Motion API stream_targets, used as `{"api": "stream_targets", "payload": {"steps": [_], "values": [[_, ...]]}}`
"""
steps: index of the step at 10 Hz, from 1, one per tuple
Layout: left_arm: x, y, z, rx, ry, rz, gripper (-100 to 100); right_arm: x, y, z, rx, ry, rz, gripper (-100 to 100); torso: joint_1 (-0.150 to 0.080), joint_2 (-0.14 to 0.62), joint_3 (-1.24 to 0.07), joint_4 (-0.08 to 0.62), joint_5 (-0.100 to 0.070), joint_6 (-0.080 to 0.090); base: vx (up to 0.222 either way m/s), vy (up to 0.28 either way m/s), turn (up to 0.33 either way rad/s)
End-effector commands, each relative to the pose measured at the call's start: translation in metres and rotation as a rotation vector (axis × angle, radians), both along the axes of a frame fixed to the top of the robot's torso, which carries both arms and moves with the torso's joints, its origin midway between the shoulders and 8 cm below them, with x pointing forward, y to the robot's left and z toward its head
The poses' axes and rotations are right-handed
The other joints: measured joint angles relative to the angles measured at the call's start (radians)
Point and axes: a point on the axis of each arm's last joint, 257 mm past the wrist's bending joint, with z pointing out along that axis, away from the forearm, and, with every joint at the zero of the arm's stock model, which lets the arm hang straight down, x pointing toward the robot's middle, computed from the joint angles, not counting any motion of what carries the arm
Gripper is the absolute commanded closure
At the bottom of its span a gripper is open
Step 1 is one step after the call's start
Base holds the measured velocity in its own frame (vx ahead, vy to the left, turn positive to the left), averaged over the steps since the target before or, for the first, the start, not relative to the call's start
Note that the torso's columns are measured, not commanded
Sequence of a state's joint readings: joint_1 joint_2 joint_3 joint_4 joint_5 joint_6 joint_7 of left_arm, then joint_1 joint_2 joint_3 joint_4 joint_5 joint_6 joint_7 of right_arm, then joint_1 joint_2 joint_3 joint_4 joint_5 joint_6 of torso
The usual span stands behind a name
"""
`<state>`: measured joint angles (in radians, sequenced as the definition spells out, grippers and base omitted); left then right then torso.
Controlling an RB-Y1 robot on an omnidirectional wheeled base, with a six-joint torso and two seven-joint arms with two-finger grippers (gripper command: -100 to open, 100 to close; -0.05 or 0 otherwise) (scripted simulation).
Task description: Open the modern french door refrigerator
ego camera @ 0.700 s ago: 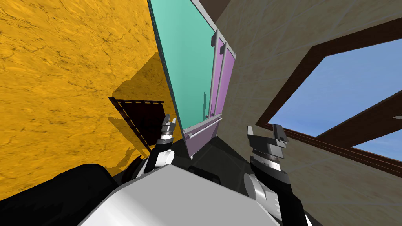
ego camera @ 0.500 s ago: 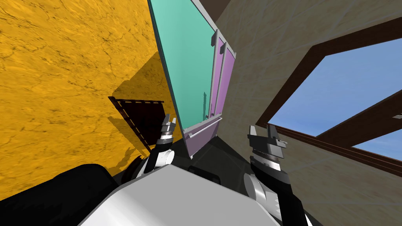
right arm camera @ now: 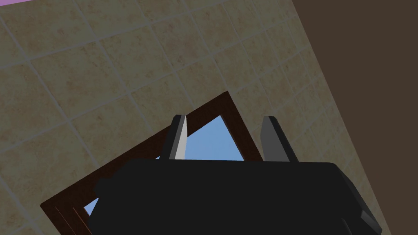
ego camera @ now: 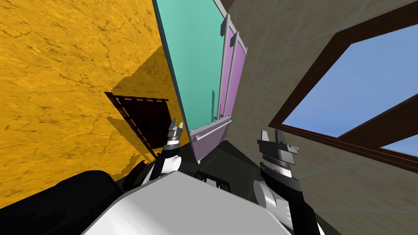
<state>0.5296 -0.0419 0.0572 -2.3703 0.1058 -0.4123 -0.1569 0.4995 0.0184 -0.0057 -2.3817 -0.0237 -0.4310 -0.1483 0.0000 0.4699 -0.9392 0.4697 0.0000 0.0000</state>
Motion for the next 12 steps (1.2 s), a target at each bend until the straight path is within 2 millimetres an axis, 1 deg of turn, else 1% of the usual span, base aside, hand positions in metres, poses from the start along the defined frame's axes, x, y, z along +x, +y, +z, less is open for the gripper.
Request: {"api": "stream_targets", "payload": {"steps": [1, 2, 3, 4, 5, 8, 12], "values": [[0.000, 0.000, 0.000, 0.000, 0.000, 0.000, 0, 0.000, 0.000, 0.000, 0.000, 0.000, 0.000, 0, 0.000, 0.074, -0.148, 0.074, 0.000, 0.000, 0.000, 0.000, 0.000], [0.000, 0.000, 0.000, 0.000, 0.000, 0.000, 0, 0.000, 0.000, 0.000, 0.000, 0.000, 0.000, 0, 0.000, 0.148, -0.295, 0.148, 0.000, 0.000, 0.000, 0.000, 0.000], [0.003, -0.003, -0.003, 0.030, 0.013, -0.018, -100, 0.000, 0.000, 0.000, 0.000, 0.000, 0.000, 0, 0.000, 0.221, -0.443, 0.221, 0.000, 0.000, 0.017, -0.008, 0.025], [0.006, -0.005, -0.006, 0.051, 0.024, -0.029, -100, 0.000, 0.000, 0.000, 0.000, 0.000, 0.000, 0, 0.000, 0.255, -0.512, 0.254, 0.000, 0.000, 0.028, -0.022, 0.035], [0.009, -0.006, -0.010, 0.069, 0.037, -0.040, -100, 0.000, 0.000, 0.000, 0.000, 0.001, 0.000, 0, -0.001, 0.263, -0.532, 0.264, 0.000, 0.000, 0.030, -0.037, 0.030], [0.018, -0.003, -0.029, 0.105, 0.082, -0.060, -100, 0.000, 0.000, 0.000, 0.000, 0.001, 0.000, 0, 0.000, 0.267, -0.537, 0.268, 0.000, 0.000, 0.052, -0.044, 0.054], [0.030, 0.011, -0.059, 0.113, 0.143, -0.061, -100, 0.000, 0.000, 0.000, 0.000, 0.001, 0.000, 0, 0.000, 0.268, -0.537, 0.268, 0.000, 0.000, 0.068, -0.057, 0.065]]}}
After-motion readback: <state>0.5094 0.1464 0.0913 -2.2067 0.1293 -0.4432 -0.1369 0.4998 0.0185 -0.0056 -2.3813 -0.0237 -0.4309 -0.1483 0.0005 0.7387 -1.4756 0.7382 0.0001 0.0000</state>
